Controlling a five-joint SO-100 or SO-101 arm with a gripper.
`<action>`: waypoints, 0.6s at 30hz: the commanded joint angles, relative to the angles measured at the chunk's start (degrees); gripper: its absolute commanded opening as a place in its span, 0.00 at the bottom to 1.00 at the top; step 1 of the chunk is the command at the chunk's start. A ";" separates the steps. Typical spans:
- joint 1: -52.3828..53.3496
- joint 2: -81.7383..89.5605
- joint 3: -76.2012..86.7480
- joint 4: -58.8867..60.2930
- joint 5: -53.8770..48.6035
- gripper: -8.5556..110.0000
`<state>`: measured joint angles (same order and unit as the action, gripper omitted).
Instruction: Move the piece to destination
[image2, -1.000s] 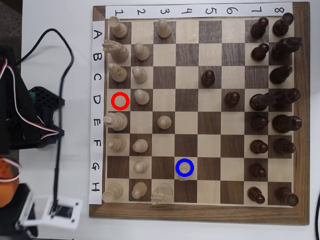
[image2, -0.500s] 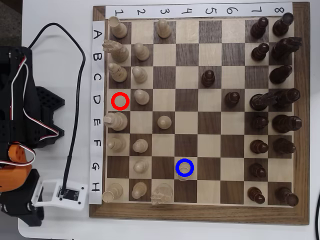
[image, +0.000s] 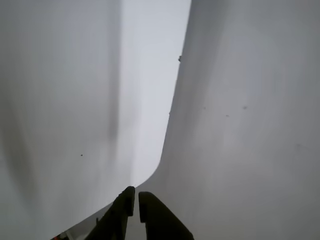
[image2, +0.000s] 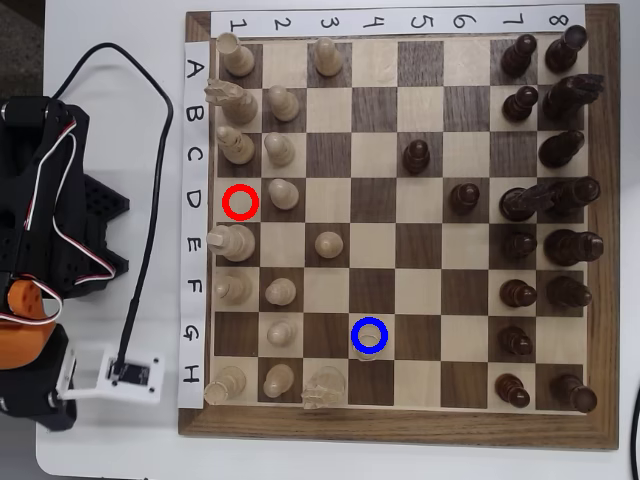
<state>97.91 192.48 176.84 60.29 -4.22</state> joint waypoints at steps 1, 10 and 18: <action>0.09 3.69 2.29 2.20 -1.41 0.07; -0.44 3.69 2.29 1.76 -1.41 0.07; -0.53 3.69 2.29 1.76 -1.49 0.07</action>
<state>97.56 192.48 176.84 61.96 -5.71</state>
